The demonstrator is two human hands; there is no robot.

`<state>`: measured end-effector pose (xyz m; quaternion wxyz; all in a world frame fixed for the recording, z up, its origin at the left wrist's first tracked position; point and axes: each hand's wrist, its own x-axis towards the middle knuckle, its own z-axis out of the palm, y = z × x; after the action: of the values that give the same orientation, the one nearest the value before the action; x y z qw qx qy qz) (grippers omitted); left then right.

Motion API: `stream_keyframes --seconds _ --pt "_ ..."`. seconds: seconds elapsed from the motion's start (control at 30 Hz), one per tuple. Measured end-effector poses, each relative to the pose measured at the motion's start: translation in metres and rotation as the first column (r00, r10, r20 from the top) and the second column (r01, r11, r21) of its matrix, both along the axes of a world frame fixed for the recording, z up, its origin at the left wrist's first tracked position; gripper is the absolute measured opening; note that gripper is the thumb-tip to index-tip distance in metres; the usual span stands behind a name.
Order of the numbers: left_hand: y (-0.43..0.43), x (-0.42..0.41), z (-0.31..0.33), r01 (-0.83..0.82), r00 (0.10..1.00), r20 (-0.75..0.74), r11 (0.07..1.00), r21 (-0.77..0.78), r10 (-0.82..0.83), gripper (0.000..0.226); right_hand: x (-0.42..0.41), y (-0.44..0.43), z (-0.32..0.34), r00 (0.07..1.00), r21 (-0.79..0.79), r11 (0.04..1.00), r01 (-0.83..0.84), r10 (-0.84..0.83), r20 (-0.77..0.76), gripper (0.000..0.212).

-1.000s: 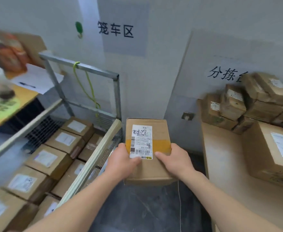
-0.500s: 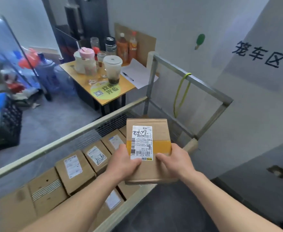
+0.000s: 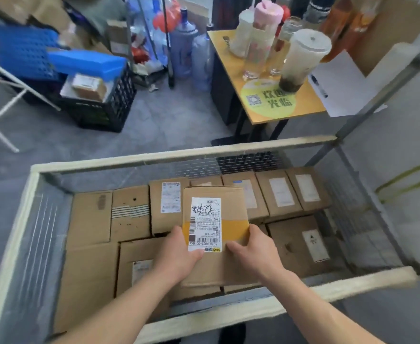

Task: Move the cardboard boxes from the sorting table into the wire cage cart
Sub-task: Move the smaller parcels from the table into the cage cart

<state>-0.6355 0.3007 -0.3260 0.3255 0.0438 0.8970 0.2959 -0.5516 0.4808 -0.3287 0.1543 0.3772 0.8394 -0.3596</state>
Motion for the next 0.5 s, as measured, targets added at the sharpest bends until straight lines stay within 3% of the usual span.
stream_keyframes --seconds 0.27,0.5 --pt "-0.051 0.022 -0.079 -0.175 0.98 0.071 0.976 -0.131 0.186 0.04 -0.011 -0.042 -0.087 0.974 -0.1 0.974 -0.201 0.21 0.088 0.044" --pt "-0.079 0.028 -0.119 -0.204 0.965 0.13 0.963 -0.176 0.229 0.039 -0.013 -0.069 -0.129 0.941 -0.097 0.951 -0.292 0.304 0.147 0.041"
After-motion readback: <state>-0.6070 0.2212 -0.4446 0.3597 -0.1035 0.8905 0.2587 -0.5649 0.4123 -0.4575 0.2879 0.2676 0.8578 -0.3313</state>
